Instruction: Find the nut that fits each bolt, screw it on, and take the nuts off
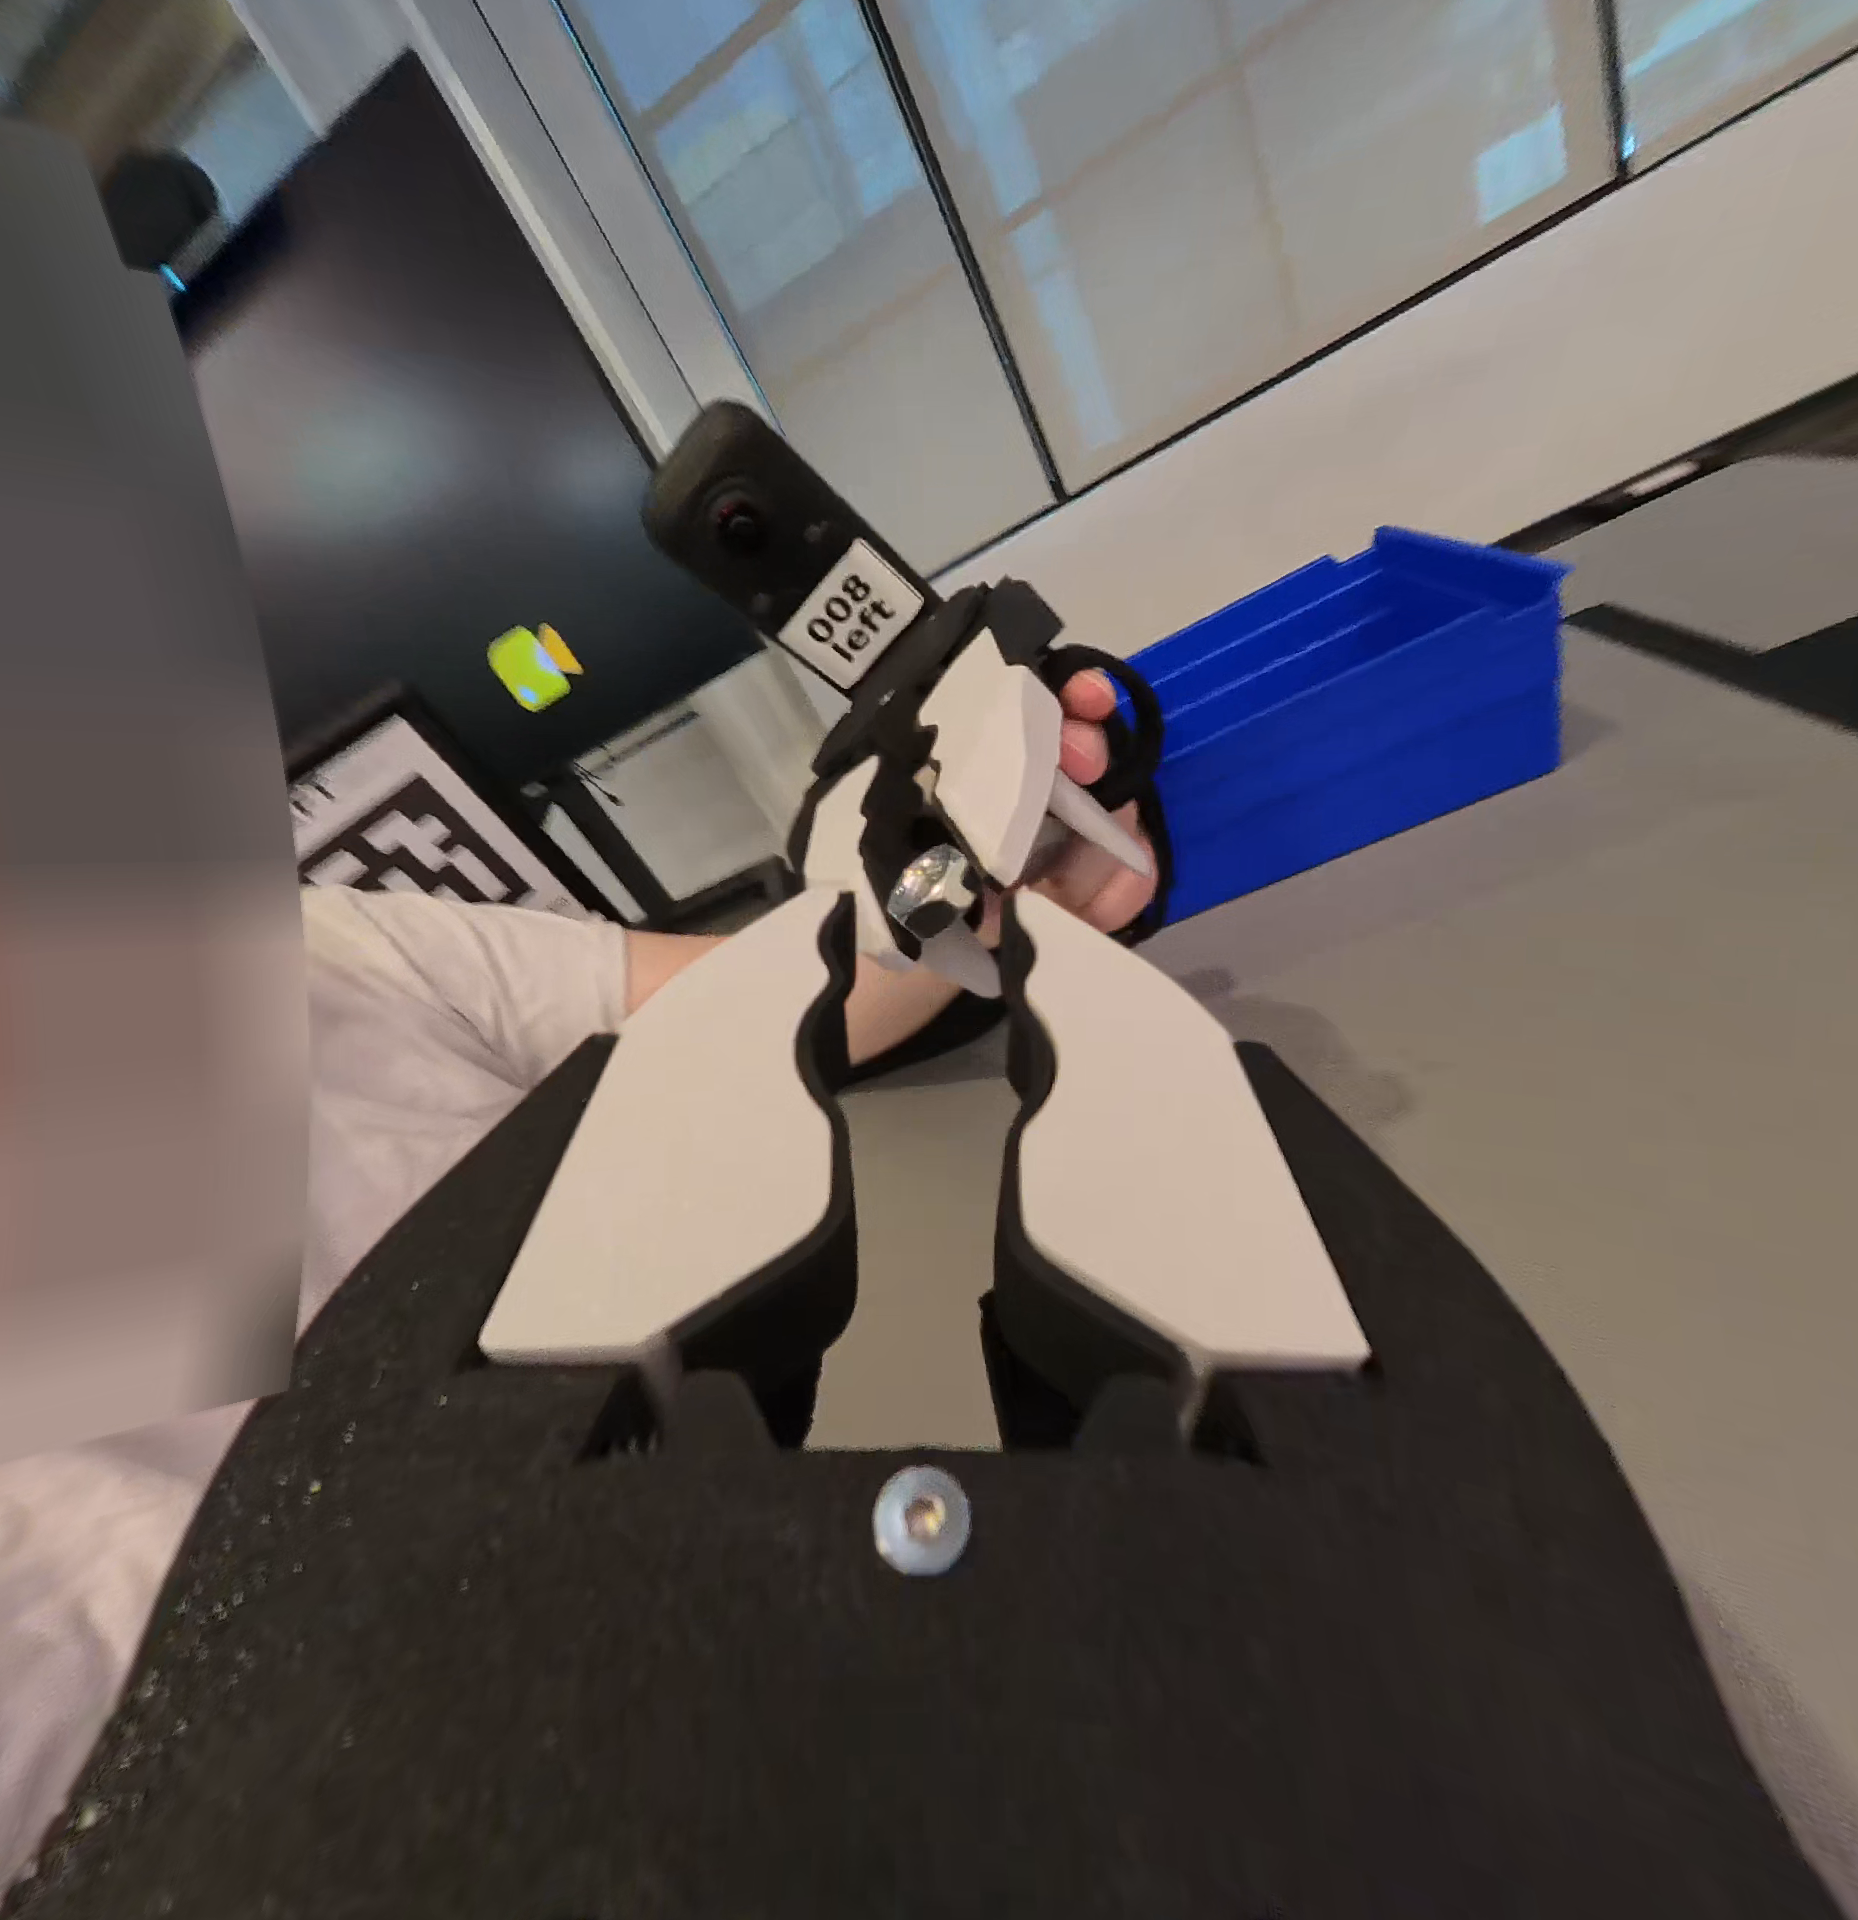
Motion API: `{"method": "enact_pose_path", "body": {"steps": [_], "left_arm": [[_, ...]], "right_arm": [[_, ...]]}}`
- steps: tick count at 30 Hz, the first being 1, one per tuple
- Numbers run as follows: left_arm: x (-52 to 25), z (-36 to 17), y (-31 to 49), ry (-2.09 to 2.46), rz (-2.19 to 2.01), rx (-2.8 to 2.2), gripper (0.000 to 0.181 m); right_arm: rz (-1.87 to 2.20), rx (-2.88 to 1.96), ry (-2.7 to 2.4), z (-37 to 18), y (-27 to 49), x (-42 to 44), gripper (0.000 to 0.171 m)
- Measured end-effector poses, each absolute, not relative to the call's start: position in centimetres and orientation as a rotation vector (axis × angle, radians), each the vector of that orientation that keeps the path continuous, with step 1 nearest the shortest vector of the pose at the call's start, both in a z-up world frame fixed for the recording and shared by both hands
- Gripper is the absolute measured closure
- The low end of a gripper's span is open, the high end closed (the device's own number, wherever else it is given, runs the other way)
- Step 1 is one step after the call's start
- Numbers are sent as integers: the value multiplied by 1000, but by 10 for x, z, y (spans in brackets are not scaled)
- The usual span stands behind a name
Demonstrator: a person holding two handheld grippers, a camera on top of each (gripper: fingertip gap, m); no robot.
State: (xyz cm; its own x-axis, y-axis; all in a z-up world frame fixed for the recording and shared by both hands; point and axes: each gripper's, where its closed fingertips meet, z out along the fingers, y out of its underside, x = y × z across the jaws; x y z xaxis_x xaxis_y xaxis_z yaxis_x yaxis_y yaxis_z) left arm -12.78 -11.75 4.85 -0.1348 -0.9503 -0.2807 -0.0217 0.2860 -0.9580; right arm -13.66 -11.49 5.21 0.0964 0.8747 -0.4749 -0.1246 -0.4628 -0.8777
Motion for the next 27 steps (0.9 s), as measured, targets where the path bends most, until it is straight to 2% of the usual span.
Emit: {"method": "enact_pose_path", "body": {"steps": [4, 6, 11, 15, 19, 24, 27], "left_arm": [[-126, 43, -116, 1470, -1043, -964, 163], [-126, 41, -114, 1476, -1033, -968, 163], [-127, 22, -113, 1569, -1007, -1013, 161], [-141, 25, -93, 1553, -1011, -1124, 143], [-157, 49, -82, 1480, -1009, -1137, 145], [-166, 65, -86, 1467, -983, -1106, 146], [-165, 64, -90, 1487, -980, -1092, 148]], "right_arm": [[1588, -1572, -701, 48, -111, -137, 148], [1593, -1609, -697, 43, -109, -136, 160], [1542, -1719, -723, 23, -103, -131, 164], [1409, -2042, -677, -37, -84, -112, 164], [1146, -2341, -698, -105, -72, -94, 164], [1000, -2499, -692, -146, -67, -82, 164], [1022, -2500, -698, -151, -67, -82, 164]]}}
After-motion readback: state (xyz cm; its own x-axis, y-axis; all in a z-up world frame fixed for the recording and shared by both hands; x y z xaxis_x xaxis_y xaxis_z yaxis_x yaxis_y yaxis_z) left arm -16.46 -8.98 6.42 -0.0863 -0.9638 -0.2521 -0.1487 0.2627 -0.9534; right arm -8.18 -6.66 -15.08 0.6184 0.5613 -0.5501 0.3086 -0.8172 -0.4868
